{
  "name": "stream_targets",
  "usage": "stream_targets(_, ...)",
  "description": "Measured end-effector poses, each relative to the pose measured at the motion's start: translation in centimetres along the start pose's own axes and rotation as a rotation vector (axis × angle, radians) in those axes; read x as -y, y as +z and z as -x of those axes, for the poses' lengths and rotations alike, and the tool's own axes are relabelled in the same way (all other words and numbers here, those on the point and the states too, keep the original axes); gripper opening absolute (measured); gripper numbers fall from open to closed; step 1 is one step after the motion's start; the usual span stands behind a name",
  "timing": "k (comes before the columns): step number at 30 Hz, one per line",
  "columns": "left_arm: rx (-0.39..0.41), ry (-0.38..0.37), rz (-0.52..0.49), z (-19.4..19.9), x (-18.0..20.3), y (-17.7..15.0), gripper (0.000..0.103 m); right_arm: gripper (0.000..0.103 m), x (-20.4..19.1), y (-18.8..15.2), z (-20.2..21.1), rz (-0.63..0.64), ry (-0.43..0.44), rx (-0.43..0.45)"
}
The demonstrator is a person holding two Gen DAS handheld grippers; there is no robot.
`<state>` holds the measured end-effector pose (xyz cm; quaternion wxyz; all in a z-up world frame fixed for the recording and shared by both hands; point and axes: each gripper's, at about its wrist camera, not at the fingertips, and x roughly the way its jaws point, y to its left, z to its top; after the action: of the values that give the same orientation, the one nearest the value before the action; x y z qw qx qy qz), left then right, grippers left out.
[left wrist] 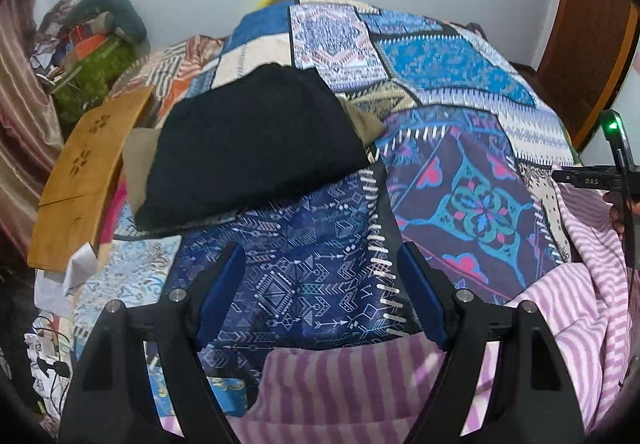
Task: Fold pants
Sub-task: 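Grasp a pants edge with the right gripper and lift it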
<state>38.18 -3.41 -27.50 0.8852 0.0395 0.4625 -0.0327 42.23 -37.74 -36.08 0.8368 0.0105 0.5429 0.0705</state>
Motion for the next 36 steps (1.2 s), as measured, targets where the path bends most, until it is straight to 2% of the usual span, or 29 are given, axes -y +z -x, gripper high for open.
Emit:
stream_targets(1,-0.006,-0.005,0.002,-0.2,0.2,-0.1,0.078,0.043,-0.2,-0.1,-0.1,0.008,-0.005,0.006)
stream_targets(3,-0.015,-0.015,0.0,-0.5,0.6,-0.2,0.078,0.031,-0.3,-0.3,-0.1,0.014,0.021,0.011)
stream_targets(5,-0.018,-0.017,-0.007,-0.4,1.1,-0.3,0.078,0.013,-0.2,-0.4,-0.1,0.006,0.035,0.005)
stream_targets(7,-0.018,-0.028,-0.016,0.1,1.8,-0.2,0.078,0.01,-0.2,-0.4,0.0,0.002,0.032,0.001)
stream_targets(11,-0.01,-0.051,-0.036,1.9,3.6,-0.2,0.078,0.009,-0.4,-0.7,1.9,0.003,0.015,0.03)
stream_targets(18,-0.032,-0.167,-0.083,6.0,8.9,-1.5,0.078,0.009,1.1,-3.4,12.1,-0.013,0.021,0.184)
stream_targets(22,-0.046,-0.234,-0.14,8.2,13.3,-2.9,0.078,0.008,2.3,-4.4,16.2,-0.028,0.021,0.241)
stream_targets(26,-0.059,-0.285,-0.193,9.4,17.0,-4.3,0.078,0.008,4.1,-7.3,19.8,-0.054,0.028,0.275)
stream_targets(30,-0.069,-0.306,-0.256,9.8,20.4,-5.9,0.076,0.008,4.8,-9.3,21.7,-0.073,0.032,0.297)
stream_targets(33,-0.086,-0.307,-0.279,9.3,21.7,-6.9,0.069,0.008,5.4,-11.6,23.4,-0.084,0.042,0.312)
stream_targets(36,-0.101,-0.294,-0.291,8.7,22.5,-7.8,0.069,0.008,5.7,-13.4,24.6,-0.088,0.048,0.327)
